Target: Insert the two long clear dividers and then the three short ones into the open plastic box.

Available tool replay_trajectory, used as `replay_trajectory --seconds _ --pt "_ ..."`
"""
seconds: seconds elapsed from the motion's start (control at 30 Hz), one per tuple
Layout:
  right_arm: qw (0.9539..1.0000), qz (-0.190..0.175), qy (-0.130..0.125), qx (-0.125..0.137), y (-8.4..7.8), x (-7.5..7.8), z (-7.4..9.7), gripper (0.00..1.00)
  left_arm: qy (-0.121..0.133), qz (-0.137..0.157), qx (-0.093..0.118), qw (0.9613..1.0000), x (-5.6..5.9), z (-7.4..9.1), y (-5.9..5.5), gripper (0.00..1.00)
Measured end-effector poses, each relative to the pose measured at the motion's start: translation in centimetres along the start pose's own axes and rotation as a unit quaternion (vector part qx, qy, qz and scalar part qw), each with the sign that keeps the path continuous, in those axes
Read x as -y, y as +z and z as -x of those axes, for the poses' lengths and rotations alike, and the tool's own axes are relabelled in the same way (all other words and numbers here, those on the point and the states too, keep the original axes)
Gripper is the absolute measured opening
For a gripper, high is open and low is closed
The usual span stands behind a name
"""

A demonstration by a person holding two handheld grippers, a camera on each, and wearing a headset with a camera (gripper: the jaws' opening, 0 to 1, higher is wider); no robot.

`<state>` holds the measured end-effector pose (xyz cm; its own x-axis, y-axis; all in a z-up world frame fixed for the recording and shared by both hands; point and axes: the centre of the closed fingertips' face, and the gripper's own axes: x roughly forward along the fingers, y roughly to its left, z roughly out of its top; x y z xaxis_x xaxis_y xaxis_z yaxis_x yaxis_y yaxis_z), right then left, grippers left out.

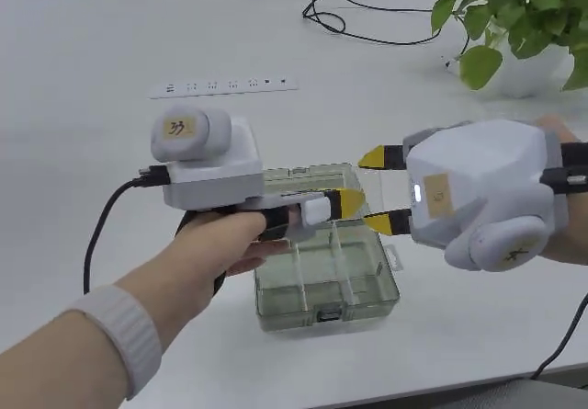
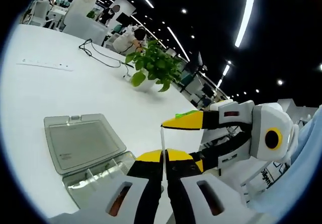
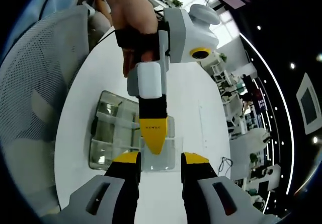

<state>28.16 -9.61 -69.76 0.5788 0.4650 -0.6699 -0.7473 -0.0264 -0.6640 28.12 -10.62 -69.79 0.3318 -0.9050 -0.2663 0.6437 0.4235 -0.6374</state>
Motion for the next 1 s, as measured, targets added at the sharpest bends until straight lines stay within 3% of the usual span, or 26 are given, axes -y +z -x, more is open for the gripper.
replay_trajectory --seconds 0.3,0.43,0.57,0.63,0.73,0.8,0.87,0.93,0.97,1.0 --pt "0.9999 0.008 -0.007 0.004 0.3 0.1 0.0 0.33 -0.001 0.017 0.008 0.9998 -0.2 0.3 0.1 0.0" --pt "0.9994 0.032 -0.01 0.005 0.5 0.1 -0.2 0.33 -0.001 0.025 0.013 0.9996 -0.4 0.5 0.2 0.0" --pt "0.9996 0.018 -0.001 0.02 0.9 -0.2 -0.3 0.43 -0.002 0.033 0.024 0.9992 -0.5 0.7 0.4 0.0" --pt "0.9997 0.008 -0.001 0.024 0.9 0.0 -0.3 0.5 0.002 0.025 0.021 0.9995 -0.7 0.8 0.3 0.0" --pt "0.9973 -0.053 0.011 0.05 1.3 0.4 0.2 0.52 0.003 -0.003 0.014 0.9999 -0.9 1.1 0.0 0.0" --pt "0.9955 -0.073 0.024 0.055 1.3 0.5 0.4 0.53 0.001 -0.021 0.009 0.9997 -0.9 1.4 -0.3 0.0" --pt "0.9925 -0.095 0.043 0.065 1.2 0.5 0.7 0.53 -0.004 -0.056 0.001 0.9984 -0.9 1.5 -0.6 0.0" --pt "0.9876 -0.133 0.046 0.07 1.0 1.0 1.0 0.52 -0.009 -0.081 -0.013 0.9966 -0.8 1.8 -1.1 0.0" --pt "0.9836 -0.149 0.067 0.077 1.1 0.7 1.2 0.5 -0.012 -0.092 -0.013 0.9956 -0.7 1.9 -1.1 0.0" --pt "0.9824 -0.156 0.067 0.078 1.1 0.9 1.3 0.5 -0.011 -0.097 -0.017 0.9951 -0.7 2.0 -1.3 0.0"
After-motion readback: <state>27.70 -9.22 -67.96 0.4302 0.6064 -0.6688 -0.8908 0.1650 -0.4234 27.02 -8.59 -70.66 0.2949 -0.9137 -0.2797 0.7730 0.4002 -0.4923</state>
